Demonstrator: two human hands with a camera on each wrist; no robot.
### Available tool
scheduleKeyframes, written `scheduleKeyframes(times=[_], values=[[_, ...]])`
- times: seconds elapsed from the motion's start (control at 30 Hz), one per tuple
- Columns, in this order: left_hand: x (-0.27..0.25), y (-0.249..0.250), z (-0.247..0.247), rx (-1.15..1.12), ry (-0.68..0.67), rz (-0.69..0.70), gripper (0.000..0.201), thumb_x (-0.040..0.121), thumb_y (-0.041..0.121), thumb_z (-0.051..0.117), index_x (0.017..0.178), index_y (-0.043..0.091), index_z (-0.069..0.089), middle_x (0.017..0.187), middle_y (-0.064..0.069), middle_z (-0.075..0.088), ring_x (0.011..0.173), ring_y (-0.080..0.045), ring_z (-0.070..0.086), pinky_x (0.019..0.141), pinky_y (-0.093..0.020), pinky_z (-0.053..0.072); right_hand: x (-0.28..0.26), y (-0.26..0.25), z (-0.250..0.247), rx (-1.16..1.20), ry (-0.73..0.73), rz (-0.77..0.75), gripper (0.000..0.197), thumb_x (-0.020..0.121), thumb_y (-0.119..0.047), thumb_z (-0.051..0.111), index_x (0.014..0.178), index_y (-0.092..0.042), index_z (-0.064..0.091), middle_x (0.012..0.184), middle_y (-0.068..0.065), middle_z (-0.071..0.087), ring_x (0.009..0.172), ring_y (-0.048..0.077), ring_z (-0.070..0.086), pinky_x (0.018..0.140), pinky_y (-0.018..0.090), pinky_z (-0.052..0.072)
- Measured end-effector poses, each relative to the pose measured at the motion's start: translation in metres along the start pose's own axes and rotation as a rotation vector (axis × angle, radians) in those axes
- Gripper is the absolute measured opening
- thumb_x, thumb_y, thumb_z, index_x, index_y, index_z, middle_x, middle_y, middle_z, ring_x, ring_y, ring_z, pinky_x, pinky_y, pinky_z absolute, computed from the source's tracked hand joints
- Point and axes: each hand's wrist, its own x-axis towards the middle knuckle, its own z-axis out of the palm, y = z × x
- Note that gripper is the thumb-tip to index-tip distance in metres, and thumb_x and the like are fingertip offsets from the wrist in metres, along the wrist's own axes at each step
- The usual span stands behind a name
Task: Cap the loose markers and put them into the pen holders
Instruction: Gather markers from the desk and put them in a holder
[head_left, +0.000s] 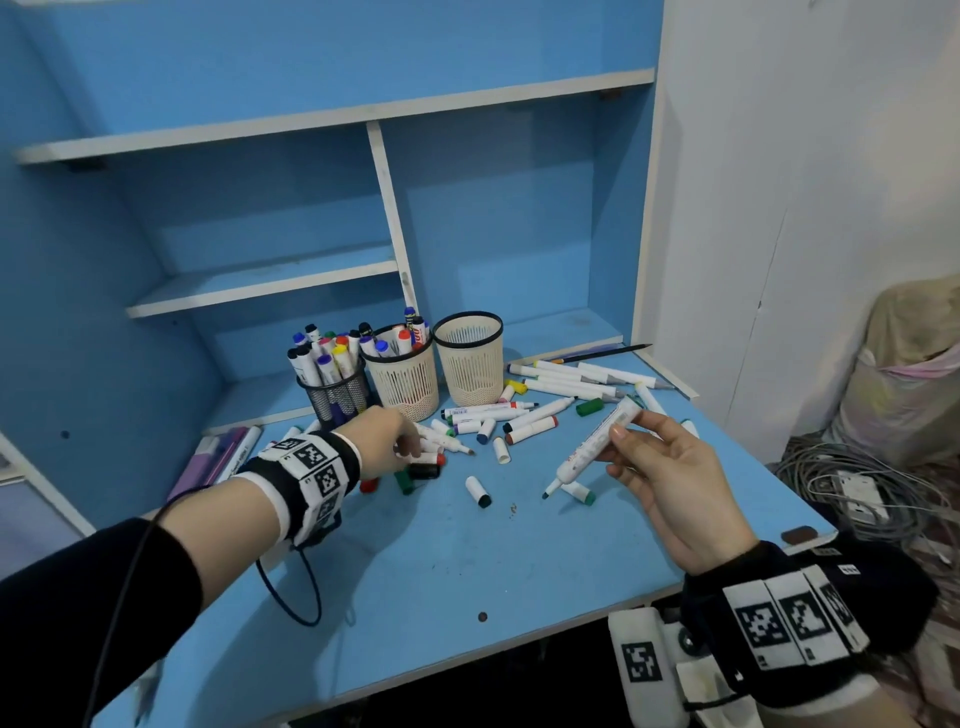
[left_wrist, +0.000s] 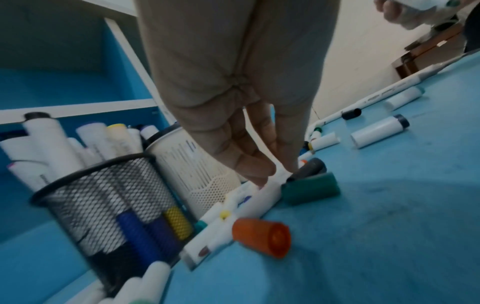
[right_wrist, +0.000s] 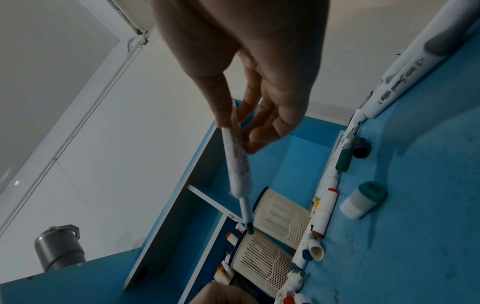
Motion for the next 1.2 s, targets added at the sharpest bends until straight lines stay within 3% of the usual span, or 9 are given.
scheduleKeyframes(times=[0.2,0.3,0.37,0.5,0.67,0.77,0.83,0.93,1.2], values=[[-0.010,-0.002,0.011,0.053,-0.134,0.008,0.025,0.082,0.011,0.064,0.105,0.018,0.069,0.109,0.000,0.067,0.087,-0.011,0.055,0.074,-0.018,0.041,-0.005,0.003,0.009,-0.004,-0.013,0.029,0.031,0.088,-0.007,0.060,0.117,-0.002,0.055,0.094,0.015,0.069,0.079,0.021,0.065,0.069,0.026,0.050],[-0.010,0.000,0.014,0.086,-0.152,0.005,0.026,0.082,0.020,0.066,0.108,0.021,0.068,0.110,0.002,0.065,0.099,-0.016,0.058,0.080,-0.021,0.045,-0.008,0.002,0.010,0.005,-0.019,0.017,0.030,0.087,-0.007,0.060,0.117,-0.002,0.055,0.092,0.015,0.069,0.079,0.020,0.065,0.072,0.027,0.050],[-0.010,0.004,0.013,0.072,-0.147,0.012,0.027,0.081,0.024,0.069,0.108,0.021,0.067,0.107,0.003,0.065,0.094,-0.014,0.056,0.079,-0.022,0.046,-0.009,0.000,0.010,0.037,-0.017,0.005,0.025,0.088,-0.006,0.059,0.112,-0.003,0.056,0.089,0.013,0.069,0.076,0.018,0.066,0.068,0.025,0.051],[-0.021,0.021,0.002,-0.034,-0.030,0.108,0.025,0.081,0.023,0.070,0.105,0.015,0.066,0.100,0.002,0.064,0.085,-0.010,0.053,0.075,-0.019,0.043,-0.010,-0.005,0.010,0.148,-0.003,-0.020,0.014,0.092,-0.007,0.054,0.106,-0.006,0.053,0.080,0.011,0.069,0.073,0.023,0.069,0.064,0.025,0.056],[-0.049,0.048,-0.013,-0.219,0.127,0.222,0.017,0.078,0.025,0.073,0.093,0.020,0.066,0.086,0.005,0.066,0.076,-0.010,0.058,0.074,-0.025,0.051,-0.014,-0.003,0.018,0.167,0.023,-0.100,0.027,0.095,-0.003,0.049,0.116,-0.020,0.049,0.076,0.008,0.071,0.071,0.022,0.070,0.066,0.026,0.057],[-0.065,0.060,-0.017,-0.294,0.203,0.259,0.014,0.079,0.027,0.072,0.091,0.021,0.070,0.080,0.012,0.065,0.071,-0.007,0.059,0.066,-0.020,0.050,-0.017,-0.002,0.023,0.150,0.009,-0.136,0.032,0.095,0.000,0.047,0.118,-0.021,0.049,0.071,0.006,0.070,0.069,0.018,0.068,0.069,0.025,0.057],[-0.072,0.065,-0.017,-0.342,0.244,0.259,0.014,0.079,0.026,0.073,0.092,0.020,0.071,0.076,0.018,0.061,0.069,-0.006,0.058,0.062,-0.013,0.046,-0.019,-0.002,0.025,0.164,0.001,-0.137,0.032,0.094,0.001,0.047,0.118,-0.020,0.050,0.069,0.006,0.069,0.069,0.018,0.068,0.070,0.025,0.057],[-0.079,0.069,-0.016,-0.431,0.303,0.234,0.016,0.078,0.026,0.074,0.093,0.020,0.071,0.078,0.014,0.063,0.071,-0.007,0.059,0.060,-0.009,0.043,-0.022,-0.002,0.028,0.184,-0.012,-0.133,0.033,0.094,0.002,0.048,0.118,-0.019,0.050,0.069,0.007,0.069,0.070,0.019,0.068,0.070,0.026,0.057],[-0.090,0.077,-0.012,-0.527,0.374,0.210,0.013,0.081,0.025,0.071,0.093,0.020,0.071,0.082,0.011,0.067,0.080,-0.007,0.058,0.062,-0.015,0.047,-0.028,-0.002,0.034,0.219,-0.054,-0.101,0.033,0.093,0.003,0.048,0.121,-0.013,0.047,0.077,0.016,0.068,0.073,0.026,0.069,0.070,0.029,0.057]])
